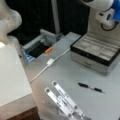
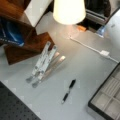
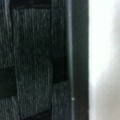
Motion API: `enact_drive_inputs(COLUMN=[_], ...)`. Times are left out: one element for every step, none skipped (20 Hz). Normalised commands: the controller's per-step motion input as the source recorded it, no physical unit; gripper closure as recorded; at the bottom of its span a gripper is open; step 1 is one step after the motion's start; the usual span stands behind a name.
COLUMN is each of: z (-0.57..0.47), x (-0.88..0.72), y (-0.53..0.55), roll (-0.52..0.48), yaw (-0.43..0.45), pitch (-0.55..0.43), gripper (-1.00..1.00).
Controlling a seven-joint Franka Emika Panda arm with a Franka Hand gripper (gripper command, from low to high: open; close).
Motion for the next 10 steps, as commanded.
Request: enact_drive_inputs(z=[0.14,0.14,0.15,0.16,0.17,0.17,0.18,0.19,0.20,0.22], x=[0.22,0.21,0.20,0.20,0.19,0.19,0.17,0.16,0.14,0.11], y=[0.08,0.07,0.06,0.05,0.04,0.02,-0.01,-0.04,-0.07,-0.10], roll=[0.014,0.010,0.006,0.001,-0.002,-0.005,-0.006,-0.011,-0.018,-0.023], yaw=[-0.067,-0.066,-0.065,-0.062,-0.057,-0.051,-0.042,-0.033,-0.024,-0.014], pitch=[0.088,0.088,0.092,0.097,0.102,0.108,0.115,0.125,0.135,0.144], gripper=[-1.00,-1.00,-1.00,-1.00,-1.00,-1.00,-1.00,-1.00,-1.00,-1.00])
